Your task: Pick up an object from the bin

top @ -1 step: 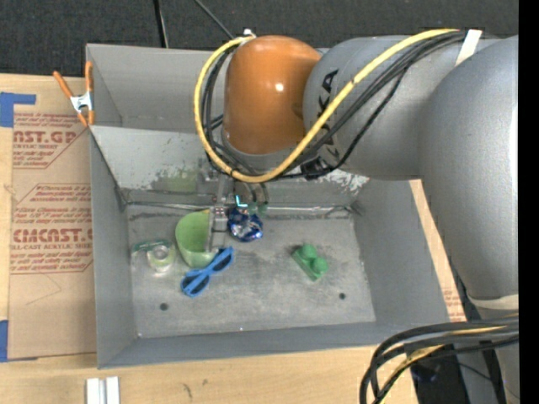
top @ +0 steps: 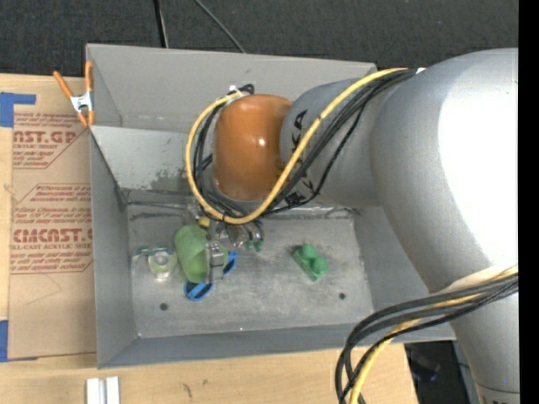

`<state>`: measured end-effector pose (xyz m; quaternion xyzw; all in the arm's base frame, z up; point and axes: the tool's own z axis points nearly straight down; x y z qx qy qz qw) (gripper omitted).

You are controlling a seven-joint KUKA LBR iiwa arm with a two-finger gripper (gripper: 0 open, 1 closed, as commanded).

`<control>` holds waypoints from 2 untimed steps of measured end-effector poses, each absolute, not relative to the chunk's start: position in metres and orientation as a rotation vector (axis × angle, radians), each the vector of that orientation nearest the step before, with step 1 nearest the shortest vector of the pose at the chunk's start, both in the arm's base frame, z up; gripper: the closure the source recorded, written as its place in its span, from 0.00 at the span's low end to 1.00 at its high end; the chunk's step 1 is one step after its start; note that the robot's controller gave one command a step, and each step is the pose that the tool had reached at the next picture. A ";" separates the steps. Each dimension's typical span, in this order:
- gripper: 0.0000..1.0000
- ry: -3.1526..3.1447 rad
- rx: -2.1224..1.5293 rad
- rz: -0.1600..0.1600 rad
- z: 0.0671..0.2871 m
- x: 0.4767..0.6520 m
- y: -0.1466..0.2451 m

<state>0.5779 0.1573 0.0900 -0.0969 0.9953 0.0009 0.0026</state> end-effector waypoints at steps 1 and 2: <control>1.00 3.117 -0.302 0.005 0.090 0.579 0.157; 1.00 3.118 -0.281 0.002 0.220 0.581 0.140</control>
Offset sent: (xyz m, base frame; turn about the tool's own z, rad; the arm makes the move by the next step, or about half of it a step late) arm 0.0000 0.0000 0.0000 0.0000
